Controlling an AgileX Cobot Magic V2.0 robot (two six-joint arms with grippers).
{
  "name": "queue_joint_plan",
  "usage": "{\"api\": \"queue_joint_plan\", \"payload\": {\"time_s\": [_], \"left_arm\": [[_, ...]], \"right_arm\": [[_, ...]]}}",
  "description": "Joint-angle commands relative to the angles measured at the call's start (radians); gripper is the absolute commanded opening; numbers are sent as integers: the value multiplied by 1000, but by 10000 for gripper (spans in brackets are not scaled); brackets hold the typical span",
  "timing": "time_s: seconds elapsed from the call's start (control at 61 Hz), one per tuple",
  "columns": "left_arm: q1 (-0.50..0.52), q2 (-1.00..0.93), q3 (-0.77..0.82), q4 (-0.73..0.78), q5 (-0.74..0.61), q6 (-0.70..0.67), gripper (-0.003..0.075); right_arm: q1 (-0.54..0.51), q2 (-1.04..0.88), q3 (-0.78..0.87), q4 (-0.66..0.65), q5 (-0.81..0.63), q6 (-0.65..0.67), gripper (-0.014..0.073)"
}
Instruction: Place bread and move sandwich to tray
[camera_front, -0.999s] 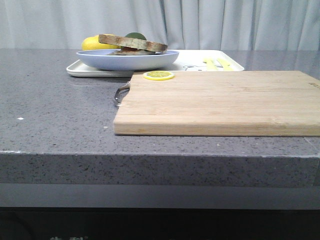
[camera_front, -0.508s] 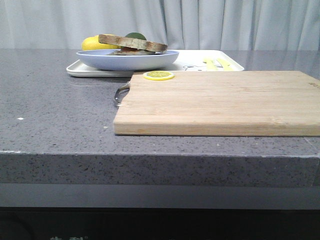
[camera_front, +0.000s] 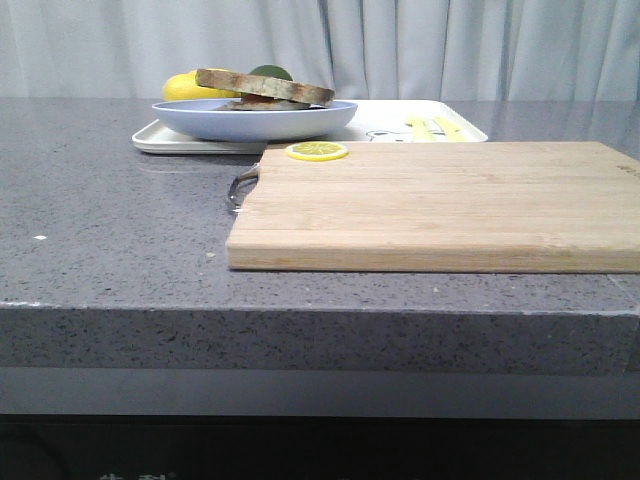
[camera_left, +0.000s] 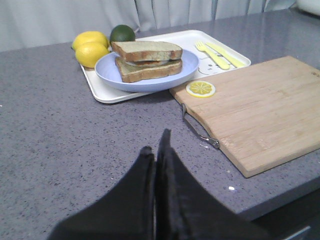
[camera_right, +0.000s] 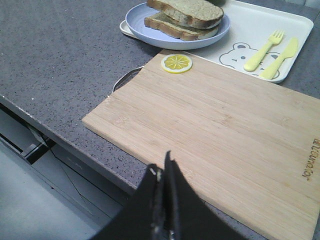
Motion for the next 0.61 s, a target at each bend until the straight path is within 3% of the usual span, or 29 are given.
{"api": "queue_joint_plan", "payload": {"time_s": [0.0, 0.147, 0.246, 0.311, 0.459, 0.59], "left_arm": [[36, -68, 15, -26, -90, 0, -20], [87, -160, 79, 3, -102, 0, -20], [96, -180, 138, -9, -198, -16, -20], [96, -205, 178, 52, -250, -122, -20], [92, -277, 261, 346, -283, -505, -20], [98, -303, 342, 388, -331, -545, -20]], "right_arm": [[-7, 3, -27, 11, -65, -2, -68], [-7, 3, -27, 11, -65, -2, -68], [-7, 3, -27, 11, -64, -2, -68], [-7, 3, -27, 11, -63, -2, -68], [-7, 3, -27, 11, -61, -2, -68], [-7, 3, -27, 11, -60, -2, -68]]}}
